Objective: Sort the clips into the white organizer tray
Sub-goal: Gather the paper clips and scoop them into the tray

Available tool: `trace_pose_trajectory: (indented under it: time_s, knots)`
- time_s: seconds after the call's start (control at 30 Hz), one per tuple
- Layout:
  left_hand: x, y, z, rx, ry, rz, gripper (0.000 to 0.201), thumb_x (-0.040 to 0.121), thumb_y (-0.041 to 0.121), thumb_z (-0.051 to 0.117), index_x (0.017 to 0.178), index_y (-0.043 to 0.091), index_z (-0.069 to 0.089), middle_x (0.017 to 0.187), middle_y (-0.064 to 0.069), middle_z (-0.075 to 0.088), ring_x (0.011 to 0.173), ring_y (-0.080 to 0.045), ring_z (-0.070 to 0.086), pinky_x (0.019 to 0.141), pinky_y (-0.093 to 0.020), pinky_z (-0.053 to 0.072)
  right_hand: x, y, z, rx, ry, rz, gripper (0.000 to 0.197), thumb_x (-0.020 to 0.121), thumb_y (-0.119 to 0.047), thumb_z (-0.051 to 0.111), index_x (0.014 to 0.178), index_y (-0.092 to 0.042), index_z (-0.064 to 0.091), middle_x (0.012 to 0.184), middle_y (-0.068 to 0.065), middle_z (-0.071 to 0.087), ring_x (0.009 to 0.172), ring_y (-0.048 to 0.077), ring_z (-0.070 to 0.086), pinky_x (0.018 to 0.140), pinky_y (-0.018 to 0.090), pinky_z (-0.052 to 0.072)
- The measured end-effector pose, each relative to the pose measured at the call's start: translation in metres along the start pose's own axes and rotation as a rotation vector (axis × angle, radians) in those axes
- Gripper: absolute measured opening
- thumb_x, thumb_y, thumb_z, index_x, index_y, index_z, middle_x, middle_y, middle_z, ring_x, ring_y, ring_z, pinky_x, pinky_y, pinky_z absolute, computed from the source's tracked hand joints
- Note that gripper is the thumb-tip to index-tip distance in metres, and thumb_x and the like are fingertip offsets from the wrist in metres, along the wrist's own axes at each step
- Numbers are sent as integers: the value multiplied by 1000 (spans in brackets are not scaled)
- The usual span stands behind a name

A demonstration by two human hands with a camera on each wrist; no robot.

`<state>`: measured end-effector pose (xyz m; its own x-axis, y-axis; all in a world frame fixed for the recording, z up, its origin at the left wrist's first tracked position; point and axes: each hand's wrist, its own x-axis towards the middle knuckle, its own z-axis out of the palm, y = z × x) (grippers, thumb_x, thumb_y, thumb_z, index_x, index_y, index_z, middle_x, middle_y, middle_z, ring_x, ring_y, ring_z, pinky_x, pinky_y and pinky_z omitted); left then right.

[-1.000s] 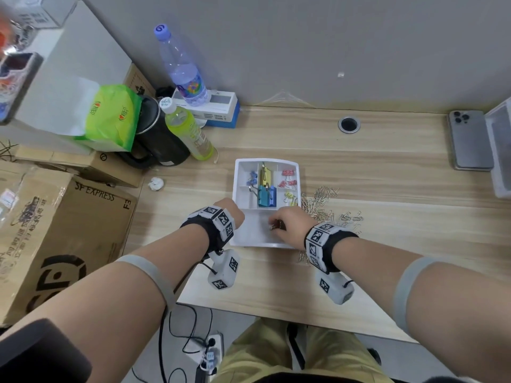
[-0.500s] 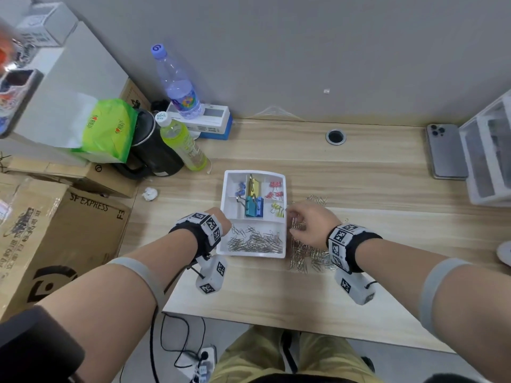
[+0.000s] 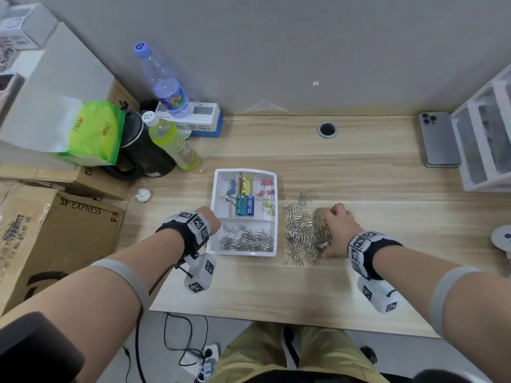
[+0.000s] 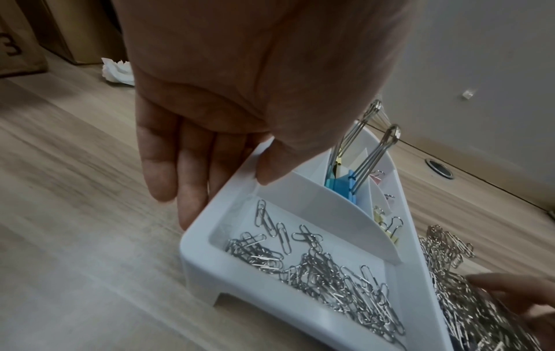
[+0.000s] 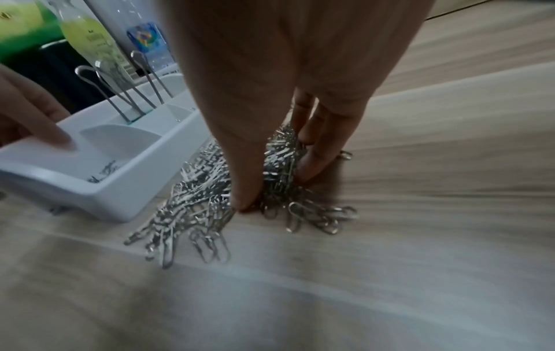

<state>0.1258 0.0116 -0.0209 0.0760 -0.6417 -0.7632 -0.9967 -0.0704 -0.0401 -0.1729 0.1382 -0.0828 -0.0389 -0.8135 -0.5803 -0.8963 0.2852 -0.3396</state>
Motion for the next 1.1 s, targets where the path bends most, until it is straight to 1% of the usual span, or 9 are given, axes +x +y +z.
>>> trace_pose_trajectory:
  time_s: [0.17,0.3,0.47,0.73,0.8,0.87,0.93,1.0,1.1]
  knots:
    - [1,1,4,-65,14,-30,34,95,8,45,61,11,41,64,-4,47,73,-25,56,54,-26,47,12,-22,5,97,34,-46,98,62,-35,88,145,-30,35,128,6,36,122,27,39,103,40,43]
    - [3,2,8,-110,18,-27,32,94,8,47,62,11,42,64,-4,48,78,-26,56,78,-33,54,11,-35,6,43,20,-65,121,47,-55,87,147,-36,21,131,3,30,122,25,35,101,43,45]
    - [0,3,9,-132,8,-12,31,93,9,48,63,11,44,67,-5,53,74,-27,60,59,-30,53,11,-49,13,-64,24,-75,136,38,-64,87,148,-41,12,137,5,26,124,28,31,101,45,45]
    - [-9,6,7,-134,-54,-44,30,94,3,43,65,2,48,66,-19,64,50,-27,58,46,-29,44,18,-56,21,81,79,-92,72,73,-39,80,136,-33,45,130,4,36,117,25,36,103,43,41]
    - [-8,8,9,-95,-64,-27,31,94,2,45,63,3,48,86,-21,71,54,-24,57,52,-28,47,17,-55,24,110,95,-106,60,78,-29,78,132,-28,52,126,3,39,116,24,38,105,41,40]
    - [-10,9,8,-123,-38,-22,22,94,6,47,76,-1,58,103,-22,70,66,-26,60,53,-28,49,17,-54,26,130,108,-117,52,81,-19,75,129,-24,56,122,3,43,116,24,41,105,37,39]
    - [-9,10,7,-123,-17,-16,24,94,9,48,103,-5,64,105,-20,70,64,-24,59,51,-26,50,16,-52,27,147,118,-128,44,83,-11,70,124,-21,60,118,1,45,113,24,45,101,32,40]
    - [-15,11,6,-95,-33,-12,23,95,10,49,106,-2,65,97,-16,71,55,-17,54,46,-22,47,16,-49,24,171,112,-125,37,85,-8,68,120,-19,64,118,2,49,110,24,50,98,30,41]
    - [-27,15,2,12,-78,-55,19,96,10,54,78,4,55,64,-2,53,51,-11,46,59,-19,46,14,-45,16,187,93,-105,31,86,-12,69,117,-16,68,123,6,54,113,25,54,103,31,40]
